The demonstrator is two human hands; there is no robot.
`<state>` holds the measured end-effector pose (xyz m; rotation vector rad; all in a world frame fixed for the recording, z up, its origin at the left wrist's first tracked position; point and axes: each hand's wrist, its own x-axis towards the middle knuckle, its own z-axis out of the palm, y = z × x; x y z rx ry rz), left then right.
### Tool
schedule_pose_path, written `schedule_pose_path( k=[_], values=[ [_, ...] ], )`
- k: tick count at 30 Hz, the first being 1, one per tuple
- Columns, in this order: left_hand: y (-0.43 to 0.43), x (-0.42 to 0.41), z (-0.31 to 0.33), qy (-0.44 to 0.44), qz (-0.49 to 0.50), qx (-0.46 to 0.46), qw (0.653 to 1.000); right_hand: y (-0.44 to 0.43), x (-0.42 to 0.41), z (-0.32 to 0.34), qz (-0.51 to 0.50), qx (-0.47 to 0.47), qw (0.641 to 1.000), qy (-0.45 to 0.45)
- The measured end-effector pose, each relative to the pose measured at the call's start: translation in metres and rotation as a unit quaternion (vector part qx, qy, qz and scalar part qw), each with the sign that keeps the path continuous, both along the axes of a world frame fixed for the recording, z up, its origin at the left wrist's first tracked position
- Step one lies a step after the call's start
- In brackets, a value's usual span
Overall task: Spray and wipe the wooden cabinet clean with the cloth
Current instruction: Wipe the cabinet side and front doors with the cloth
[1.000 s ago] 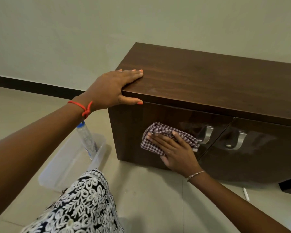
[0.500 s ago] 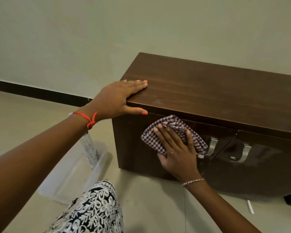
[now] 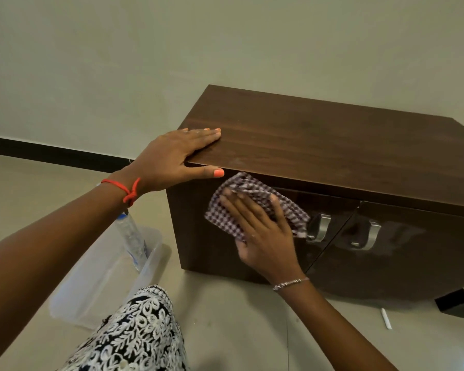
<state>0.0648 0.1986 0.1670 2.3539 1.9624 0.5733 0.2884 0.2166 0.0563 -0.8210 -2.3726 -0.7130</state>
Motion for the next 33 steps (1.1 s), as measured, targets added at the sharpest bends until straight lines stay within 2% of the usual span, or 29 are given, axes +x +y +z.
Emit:
schedule_pose_path(
  k=[6, 13, 16, 22, 24, 27, 29, 31, 33],
  values=[
    [-0.002, 0.002, 0.002, 0.008, 0.006, 0.008, 1.0, -0.001, 0.028, -0.016, -0.101, -0.035, 0.988, 0.11],
    [0.0, 0.001, 0.0, 0.011, 0.016, 0.005, 1.0, -0.011, -0.004, -0.024, -0.192, -0.072, 0.944, 0.258],
    [-0.001, 0.001, -0.001, 0.008, 0.021, 0.007, 1.0, -0.01, -0.013, -0.024, -0.181, -0.08, 0.94, 0.279],
    [-0.003, 0.005, 0.001, -0.005, 0.021, 0.018, 1.0, -0.007, -0.005, -0.044, -0.148, -0.087, 0.955, 0.24],
    [-0.005, 0.005, 0.003, -0.009, 0.018, 0.024, 1.0, -0.013, -0.011, -0.042, -0.167, -0.105, 0.938, 0.285],
    [-0.005, 0.006, 0.004, -0.005, 0.014, 0.019, 1.0, -0.019, -0.031, -0.016, -0.156, -0.167, 0.879, 0.418],
    [-0.004, 0.006, 0.004, 0.002, 0.015, 0.014, 1.0, -0.021, -0.042, 0.0, -0.135, -0.204, 0.847, 0.471],
    [-0.004, 0.005, 0.004, 0.011, 0.018, 0.009, 1.0, -0.02, -0.04, -0.006, -0.131, -0.189, 0.869, 0.437],
    [-0.004, 0.006, 0.005, 0.016, 0.019, 0.003, 1.0, -0.015, -0.024, -0.03, -0.127, -0.158, 0.919, 0.337]
  ],
)
